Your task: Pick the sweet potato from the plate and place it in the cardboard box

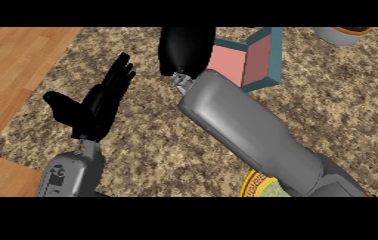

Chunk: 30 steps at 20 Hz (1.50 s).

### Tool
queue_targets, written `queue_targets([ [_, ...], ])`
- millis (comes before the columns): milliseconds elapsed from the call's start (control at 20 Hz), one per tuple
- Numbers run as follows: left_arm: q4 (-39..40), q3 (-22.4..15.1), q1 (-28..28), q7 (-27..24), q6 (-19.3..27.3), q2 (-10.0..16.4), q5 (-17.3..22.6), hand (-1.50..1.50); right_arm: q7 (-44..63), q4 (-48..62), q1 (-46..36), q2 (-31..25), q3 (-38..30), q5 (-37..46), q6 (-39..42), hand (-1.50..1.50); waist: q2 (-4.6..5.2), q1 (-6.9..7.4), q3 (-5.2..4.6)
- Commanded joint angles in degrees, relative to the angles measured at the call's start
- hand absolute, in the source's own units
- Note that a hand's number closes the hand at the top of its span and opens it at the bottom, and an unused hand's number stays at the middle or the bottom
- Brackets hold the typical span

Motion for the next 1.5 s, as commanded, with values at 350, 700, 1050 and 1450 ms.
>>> queue_targets([
  [350, 1.42, 1.56, -0.35, -0.16, 1.19, 0.34, -0.37, 0.00, 15.00, 12.89, -11.80, 0.47, -6.71, 2.89, -7.59, 1.50, 0.05, -2.24, -0.04],
  [700, 1.69, 1.86, -0.18, -0.81, 1.93, 0.01, -0.71, 0.00, 16.98, 21.17, -15.46, 0.47, -7.56, 4.93, -10.51, 1.50, -0.22, -4.10, 0.00],
  [1050, 0.83, 2.72, 0.02, -0.77, 2.91, 0.40, -1.14, 0.00, 14.82, 31.16, -14.77, 0.47, -7.50, 6.58, -13.11, 1.50, -0.01, -5.70, 0.14],
  [1450, 0.81, 3.68, -0.02, -0.62, 2.72, 0.67, -0.26, 0.00, 9.04, 40.80, -14.85, 0.47, -10.86, 1.90, -8.57, 1.50, 0.13, -6.46, 0.20],
])
